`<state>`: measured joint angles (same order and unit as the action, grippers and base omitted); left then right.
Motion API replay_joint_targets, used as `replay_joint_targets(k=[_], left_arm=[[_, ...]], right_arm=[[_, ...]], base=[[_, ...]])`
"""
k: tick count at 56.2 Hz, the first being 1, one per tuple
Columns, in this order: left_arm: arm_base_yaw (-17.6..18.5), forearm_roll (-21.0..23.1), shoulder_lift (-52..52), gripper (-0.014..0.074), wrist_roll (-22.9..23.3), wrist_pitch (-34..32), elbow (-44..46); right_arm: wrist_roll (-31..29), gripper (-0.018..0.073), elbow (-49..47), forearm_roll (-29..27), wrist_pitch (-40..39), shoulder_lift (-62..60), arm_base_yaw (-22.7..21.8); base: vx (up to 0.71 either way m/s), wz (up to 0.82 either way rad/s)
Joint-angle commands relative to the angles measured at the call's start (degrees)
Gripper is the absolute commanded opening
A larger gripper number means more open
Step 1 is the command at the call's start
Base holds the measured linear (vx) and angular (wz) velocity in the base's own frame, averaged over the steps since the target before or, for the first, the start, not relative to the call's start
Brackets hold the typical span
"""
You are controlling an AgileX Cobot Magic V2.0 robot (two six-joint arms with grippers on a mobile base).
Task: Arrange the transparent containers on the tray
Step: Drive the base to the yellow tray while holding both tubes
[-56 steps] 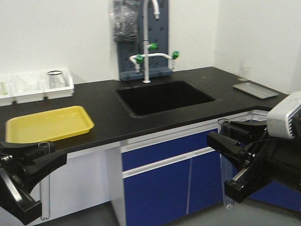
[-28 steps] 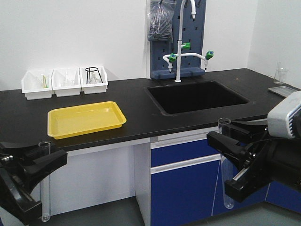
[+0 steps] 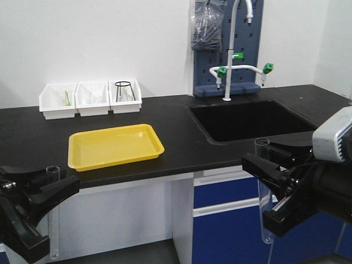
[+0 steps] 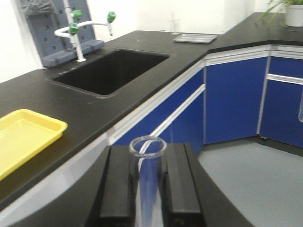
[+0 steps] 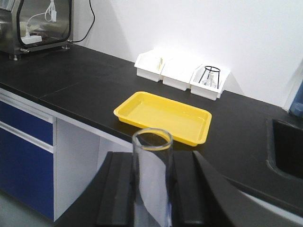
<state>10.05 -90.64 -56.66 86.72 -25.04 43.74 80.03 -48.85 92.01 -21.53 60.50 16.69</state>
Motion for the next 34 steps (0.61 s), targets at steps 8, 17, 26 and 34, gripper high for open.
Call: replay_joint_targets(k=[8,17,26,34], left_arm=[[0.3,2.3,0.5,-0.0001,0.5,0.2,1.6],[0.3,2.3,0.5,-0.0001,0.5,0.2,1.6],[0.3,2.3,0.5,-0.0001,0.5,0.2,1.6],[0.3,2.3,0.5,-0.0001,0.5,0.2,1.6]], right_arm=[[-0.1,-0.0011,-1.7,-1.4,0.3,-1.0,-0.1],[-0.1,-0.0011,-1.7,-1.4,0.3,-1.0,-0.1],[-0.1,-0.0011,-1.7,-1.4,0.3,-1.0,-0.1],[-0.1,-0.0011,-1.7,-1.4,0.3,-1.0,-0.1]], base=[[0.30,0.18],[0.35,0.16],[0.37,0.14],[0.37,0.13]])
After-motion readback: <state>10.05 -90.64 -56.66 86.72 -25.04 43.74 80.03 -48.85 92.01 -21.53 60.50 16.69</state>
